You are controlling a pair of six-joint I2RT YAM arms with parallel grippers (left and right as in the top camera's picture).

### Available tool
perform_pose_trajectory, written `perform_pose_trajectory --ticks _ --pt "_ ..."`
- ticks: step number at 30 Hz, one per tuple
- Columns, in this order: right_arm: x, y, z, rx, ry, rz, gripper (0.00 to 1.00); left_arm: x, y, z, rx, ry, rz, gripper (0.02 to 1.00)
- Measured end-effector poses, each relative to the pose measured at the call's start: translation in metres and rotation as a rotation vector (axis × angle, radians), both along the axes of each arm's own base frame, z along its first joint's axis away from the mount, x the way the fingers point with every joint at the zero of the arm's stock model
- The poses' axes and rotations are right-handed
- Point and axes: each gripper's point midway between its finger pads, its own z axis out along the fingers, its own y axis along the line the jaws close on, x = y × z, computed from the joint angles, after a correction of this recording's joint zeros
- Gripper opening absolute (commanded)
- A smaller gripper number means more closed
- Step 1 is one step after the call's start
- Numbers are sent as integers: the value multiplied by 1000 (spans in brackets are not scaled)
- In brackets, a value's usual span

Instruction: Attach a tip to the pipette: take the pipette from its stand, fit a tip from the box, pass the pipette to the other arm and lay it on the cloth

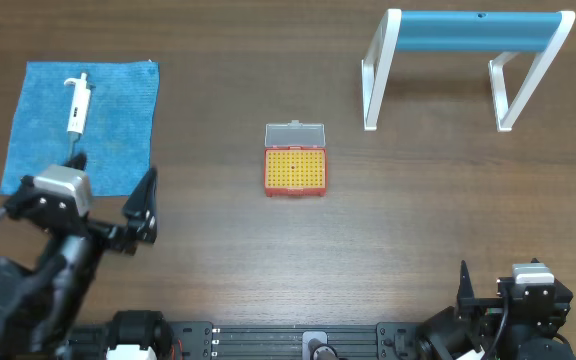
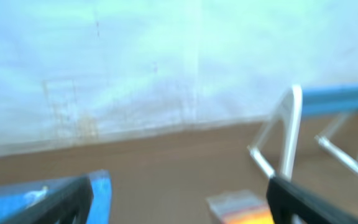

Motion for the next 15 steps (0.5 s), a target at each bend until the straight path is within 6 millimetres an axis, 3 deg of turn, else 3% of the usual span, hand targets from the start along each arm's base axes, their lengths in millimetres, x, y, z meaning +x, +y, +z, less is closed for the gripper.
perform_pose_trajectory --ticks 3,6,8,9,12,14,15 --pt "0 0 0 0 0 0 963 18 -2 -27 61 -283 -5 901" --pt "0 0 -1 0 4 3 965 25 0 -101 83 -368 5 901" --pt "0 1 0 0 4 3 963 25 3 -121 90 -399 21 904" --pt "0 1 0 0 4 3 965 28 7 -144 93 -369 38 904" --pt "0 1 0 -1 4 3 963 34 14 -179 93 -235 58 906" --pt "0 1 -1 0 4 3 963 35 19 -216 89 -82 74 906" --pt "0 1 0 0 4 3 965 36 21 -217 89 -77 83 906"
